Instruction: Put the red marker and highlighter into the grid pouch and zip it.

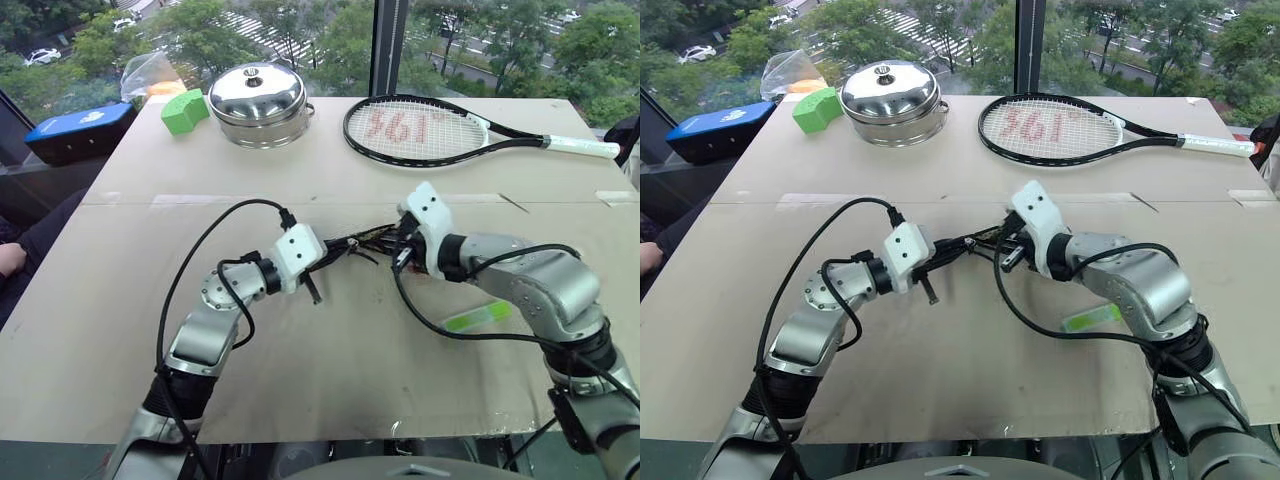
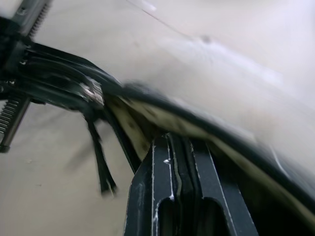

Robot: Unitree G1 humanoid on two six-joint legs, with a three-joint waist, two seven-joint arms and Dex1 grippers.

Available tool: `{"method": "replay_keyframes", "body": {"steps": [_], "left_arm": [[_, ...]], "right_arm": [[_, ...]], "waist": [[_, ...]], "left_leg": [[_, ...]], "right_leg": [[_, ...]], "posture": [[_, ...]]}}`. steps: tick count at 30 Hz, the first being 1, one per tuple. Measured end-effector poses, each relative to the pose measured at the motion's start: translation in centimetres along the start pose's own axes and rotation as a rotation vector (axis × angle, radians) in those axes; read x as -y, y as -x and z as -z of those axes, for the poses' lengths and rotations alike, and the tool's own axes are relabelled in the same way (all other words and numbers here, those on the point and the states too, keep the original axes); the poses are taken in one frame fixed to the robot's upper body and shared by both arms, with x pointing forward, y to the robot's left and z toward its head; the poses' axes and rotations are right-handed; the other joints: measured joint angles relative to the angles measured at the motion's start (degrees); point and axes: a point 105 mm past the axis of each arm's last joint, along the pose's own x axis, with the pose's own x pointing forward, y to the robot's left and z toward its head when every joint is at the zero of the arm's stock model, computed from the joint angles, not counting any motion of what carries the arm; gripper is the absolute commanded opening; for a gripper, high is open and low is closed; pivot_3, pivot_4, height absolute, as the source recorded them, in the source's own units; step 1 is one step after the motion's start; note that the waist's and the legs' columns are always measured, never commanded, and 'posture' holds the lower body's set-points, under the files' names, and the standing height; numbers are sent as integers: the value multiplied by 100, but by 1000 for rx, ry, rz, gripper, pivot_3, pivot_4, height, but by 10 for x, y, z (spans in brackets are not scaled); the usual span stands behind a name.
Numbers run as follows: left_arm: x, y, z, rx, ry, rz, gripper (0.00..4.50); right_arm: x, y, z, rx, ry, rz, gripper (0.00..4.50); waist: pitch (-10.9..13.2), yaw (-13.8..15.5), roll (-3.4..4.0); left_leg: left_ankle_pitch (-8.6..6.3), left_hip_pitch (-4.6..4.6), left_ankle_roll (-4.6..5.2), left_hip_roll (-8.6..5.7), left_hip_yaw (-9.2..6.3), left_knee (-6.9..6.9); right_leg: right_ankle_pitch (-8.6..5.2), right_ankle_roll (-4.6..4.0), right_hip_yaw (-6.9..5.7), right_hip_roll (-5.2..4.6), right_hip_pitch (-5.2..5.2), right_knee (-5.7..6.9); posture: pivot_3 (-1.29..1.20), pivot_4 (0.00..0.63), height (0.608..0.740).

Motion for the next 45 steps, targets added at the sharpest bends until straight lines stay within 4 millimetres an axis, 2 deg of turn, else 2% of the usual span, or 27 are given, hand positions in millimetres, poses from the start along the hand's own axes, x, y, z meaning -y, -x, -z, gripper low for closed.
{"method": "replay_keyframes", "body": {"steps": [5, 7, 10, 14, 15, 20, 24, 25, 26, 28, 30, 32, 33, 37, 45], "left_arm": [[3, -2, 5, -37, 3, 0, 0], [3, -3, 5, -42, 0, -3, 0], [4, -2, 7, -49, -3, -5, 0], [5, 0, 9, -58, 3, -9, 0], [5, 0, 10, -60, 5, -11, 0], [5, -1, 12, -73, 18, -14, 0], [3, 0, 11, -73, 15, -25, 0], [1, 1, 11, -73, 11, -30, 0], [0, 1, 11, -77, 10, -33, 0], [-5, 4, 12, -85, 4, -44, 0], [-8, 7, 15, -100, 2, -52, 0], [-12, 11, 17, -113, -5, -62, 0], [-14, 13, 18, -119, -9, -65, 0], [-19, 18, 19, -135, -24, -70, 0], [-17, 24, 21, -139, -5, -72, 0]], "right_arm": [[-4, -28, 7, -76, 462, -56, 17], [0, -33, 6, -91, 609, -70, 854], [3, -34, 8, -95, 684, -72, 2245], [5, -32, 10, -101, 755, -71, 4313], [6, -31, 10, -103, 764, -68, 4419], [6, -23, 15, -115, 782, -51, 4419], [9, -3, 21, -117, 634, -32, 4419], [10, 11, 20, -91, 475, -31, 4419], [10, 14, 19, -83, 443, -31, 4419], [12, 39, 10, -21, 243, -32, 4419], [14, 61, 6, -16, 180, -37, 4419], [23, 82, 19, -106, 166, -14, 4419], [25, 85, 26, -147, 167, -10, 4419], [36, 88, 54, -293, 152, -4, 4419], [64, 68, 87, -492, 180, -58, 4419]], "waist": [[3, -27, 1], [3, -18, -4], [2, 0, -5], [2, 1, -5], [2, 5, -5], [2, 19, -5], [2, 20, -7], [2, 25, -7], [2, 23, -7], [2, 27, -7], [3, 29, -6], [2, 23, -7], [3, 20, -8], [4, -6, -8], [7, 6, -7]], "left_leg": [[13, 0, -21, 1, 6, 1], [16, -1, -26, 2, 5, 1], [20, -2, -34, 4, 7, 1], [21, -2, -35, 4, 7, 1], [21, -2, -35, 4, 7, 1], [21, -3, -35, 4, 6, 2], [21, -4, -35, 4, 5, 4], [21, -6, -35, 4, 3, 4], [21, -5, -35, 4, 1, 4], [18, -5, -32, 4, -3, 4], [4, -4, -8, 4, -6, 3], [2, -3, -5, 3, -6, 3], [2, -3, -5, 2, -6, 2], [3, 2, -6, 4, -1, 1], [5, -1, -8, 2, 6, 3]], "right_leg": [[-3, 5, 6, 1, -7, 5], [1, 0, 3, 1, -6, 5], [5, -7, 4, 0, -6, 4], [5, -6, 3, -1, -6, 3], [5, -7, 3, -1, -6, 3], [5, -7, 2, -3, -6, 4], [5, -7, 1, -4, -5, 4], [5, -8, -1, -4, -5, 4], [6, -8, -2, -4, -5, 4], [6, -9, -4, -4, -4, 5], [6, -10, -5, -8, -3, 5], [4, -12, -5, -11, -2, 0], [-1, -19, -3, -12, -3, -2], [-8, -31, 0, -8, -5, 2], [4, -10, 7, -4, -7, 2]], "posture": [[0, 150, 740], [0, 150, 740], [0, 150, 740], [0, 150, 740], [0, 150, 740], [0, 150, 740], [0, 150, 740], [0, 150, 740], [0, 150, 740], [0, 150, 740], [0, 150, 740], [0, 150, 740], [0, 150, 740], [0, 150, 740], [0, 150, 740]]}}
